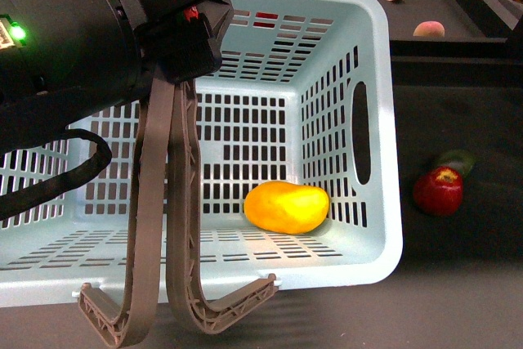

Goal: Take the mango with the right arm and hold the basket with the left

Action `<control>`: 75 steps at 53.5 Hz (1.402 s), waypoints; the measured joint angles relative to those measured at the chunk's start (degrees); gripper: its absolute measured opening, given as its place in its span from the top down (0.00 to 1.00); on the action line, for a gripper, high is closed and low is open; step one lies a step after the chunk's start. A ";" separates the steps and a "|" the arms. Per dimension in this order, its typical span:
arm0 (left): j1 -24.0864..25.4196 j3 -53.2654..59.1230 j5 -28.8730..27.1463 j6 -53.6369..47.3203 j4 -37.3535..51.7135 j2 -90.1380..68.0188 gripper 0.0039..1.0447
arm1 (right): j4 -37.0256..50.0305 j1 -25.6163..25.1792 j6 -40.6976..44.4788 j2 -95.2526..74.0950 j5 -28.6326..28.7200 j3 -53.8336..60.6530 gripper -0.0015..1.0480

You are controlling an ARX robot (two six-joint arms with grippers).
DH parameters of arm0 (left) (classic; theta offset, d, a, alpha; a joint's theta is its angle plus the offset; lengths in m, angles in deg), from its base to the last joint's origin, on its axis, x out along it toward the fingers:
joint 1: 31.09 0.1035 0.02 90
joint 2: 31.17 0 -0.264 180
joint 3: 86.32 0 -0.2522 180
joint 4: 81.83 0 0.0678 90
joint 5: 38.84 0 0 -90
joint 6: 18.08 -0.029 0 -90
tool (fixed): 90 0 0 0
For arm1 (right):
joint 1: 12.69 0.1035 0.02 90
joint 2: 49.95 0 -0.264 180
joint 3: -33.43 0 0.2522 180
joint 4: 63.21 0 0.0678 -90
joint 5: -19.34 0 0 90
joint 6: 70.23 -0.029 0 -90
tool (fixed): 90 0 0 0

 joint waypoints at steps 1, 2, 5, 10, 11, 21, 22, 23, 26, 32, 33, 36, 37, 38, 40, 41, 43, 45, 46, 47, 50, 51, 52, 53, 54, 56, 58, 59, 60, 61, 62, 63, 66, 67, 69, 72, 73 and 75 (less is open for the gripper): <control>0.15 -0.35 0.13 -2.43 -0.24 -0.31 0.93 | 0.00 0.00 0.02 0.00 0.00 0.00 0.08; 0.22 -0.55 0.13 -3.67 -0.33 -0.48 0.93 | 0.00 0.00 0.02 0.00 0.00 0.00 0.08; 0.46 -1.62 0.22 -8.09 -0.39 -1.62 0.93 | 0.00 0.00 0.02 0.00 0.00 0.00 0.08; 1.49 -4.70 -2.36 -9.22 -1.01 -3.65 0.93 | 0.00 0.00 0.02 0.00 0.02 0.00 0.08; 1.70 -5.14 -2.75 -8.98 -1.07 -3.82 0.93 | 0.00 0.00 0.02 0.00 0.02 0.00 0.08; 6.12 -13.33 -10.45 1.31 -5.73 -7.26 0.93 | 0.00 0.00 0.02 0.00 0.00 0.00 0.08; 6.71 -14.21 -11.30 2.60 -6.36 -7.72 0.93 | 0.00 0.00 0.02 0.00 0.00 0.00 0.08; 7.28 -15.04 -12.24 4.81 -7.06 -8.22 0.93 | 0.00 0.00 0.02 0.00 0.00 0.00 0.08; 8.63 -17.11 -14.56 9.25 -9.20 -9.51 0.93 | 0.00 0.00 0.02 0.00 0.00 0.00 0.08; 11.32 -20.37 -18.16 19.74 -13.42 -12.31 0.93 | 0.00 0.00 0.02 0.00 0.00 0.00 0.08; 11.80 -21.27 -18.88 22.23 -14.53 -12.87 0.93 | 0.00 0.00 0.02 0.00 0.00 0.00 0.08; 13.88 -23.52 -20.83 30.18 -18.16 -14.95 0.93 | 0.00 0.00 0.02 0.00 0.00 0.00 0.08; 14.62 -24.17 -21.64 33.18 -19.41 -15.52 0.93 | 0.00 0.00 0.02 0.00 0.00 0.00 0.08; 15.15 -24.61 -22.01 34.69 -20.24 -15.87 0.93 | 0.00 0.00 0.02 0.00 0.00 0.00 0.08; 15.93 -25.18 -22.18 38.23 -21.42 -16.35 0.93 | 0.00 0.00 0.02 0.00 0.00 0.00 0.08; 16.48 -25.55 -22.58 40.13 -22.08 -16.68 0.93 | 0.00 0.00 0.02 0.00 0.00 0.00 0.08; 18.08 -26.47 -23.12 45.70 -24.13 -17.55 0.93 | 0.00 0.00 0.02 0.00 0.00 0.00 0.08; 19.37 -26.99 -23.85 49.79 -25.24 -18.32 0.93 | 0.00 0.00 0.02 0.00 0.00 0.00 0.08; 19.87 -27.06 -24.24 50.95 -25.33 -18.67 0.93 | 0.00 0.00 0.02 0.00 0.00 0.00 0.08; 20.59 -27.12 -24.55 53.07 -25.33 -19.21 0.93 | 0.00 0.00 0.02 0.00 0.02 0.00 0.08; 21.81 -27.12 -25.44 56.11 -25.33 -20.06 0.93 | 0.00 0.00 0.02 0.00 0.02 0.00 0.08; 22.27 -27.12 -25.83 57.09 -25.20 -20.46 0.93 | 0.00 0.00 0.02 0.00 0.00 0.00 0.08; 22.73 -27.10 -26.05 57.96 -24.79 -20.81 0.93 | 0.00 0.00 0.02 0.00 0.00 0.00 0.08; 22.97 -27.10 -26.12 58.40 -24.52 -21.03 0.93 | 0.00 0.00 0.02 0.00 0.00 0.00 0.08; 23.41 -27.10 -26.27 59.06 -24.06 -21.49 0.93 | 0.00 0.02 0.02 0.00 0.00 0.00 0.08; 24.20 -27.08 -26.64 60.13 -23.45 -22.16 0.93 | 0.00 0.00 0.02 0.00 0.00 0.00 0.08; 24.74 -27.06 -26.99 60.57 -22.88 -22.67 0.93 | 0.00 0.00 0.02 0.00 0.00 0.00 0.08; 25.05 -26.99 -27.06 60.98 -22.32 -23.06 0.93 | 0.00 0.00 0.02 0.00 0.00 0.00 0.08; 25.35 -26.99 -27.12 61.40 -21.94 -23.43 0.93 | 0.00 0.00 0.02 0.00 0.00 0.00 0.08; 25.77 -26.99 -27.23 61.75 -21.79 -23.96 0.93 | 0.00 0.00 0.02 0.00 0.00 0.00 0.08; 25.99 -26.99 -27.30 61.94 -21.70 -24.30 0.93 | 0.00 0.00 0.02 0.00 0.00 0.00 0.08; 26.29 -26.99 -27.41 62.45 -21.53 -24.83 0.93 | 0.00 0.00 0.02 0.00 0.00 0.00 0.08; 26.69 -26.99 -27.34 63.49 -21.53 -25.64 0.93 | 0.00 0.00 0.02 0.00 0.02 0.00 0.08; 26.71 -26.99 -27.34 63.73 -21.55 -25.81 0.93 | 0.00 0.00 0.02 0.02 0.00 0.00 0.08; 26.93 -26.99 -27.12 64.74 -21.92 -26.34 0.93 | 0.00 0.00 0.02 0.02 0.00 0.00 0.08; 27.10 -26.99 -26.86 66.05 -22.82 -26.91 0.93 | 0.00 0.00 0.02 0.02 0.00 0.00 0.08; 27.10 -26.99 -26.82 66.40 -23.10 -27.06 0.93 | 0.00 0.00 0.02 0.02 0.00 0.00 0.08; 27.10 -26.99 -26.58 67.47 -23.61 -27.36 0.93 | 0.00 0.00 0.02 0.02 0.00 0.00 0.08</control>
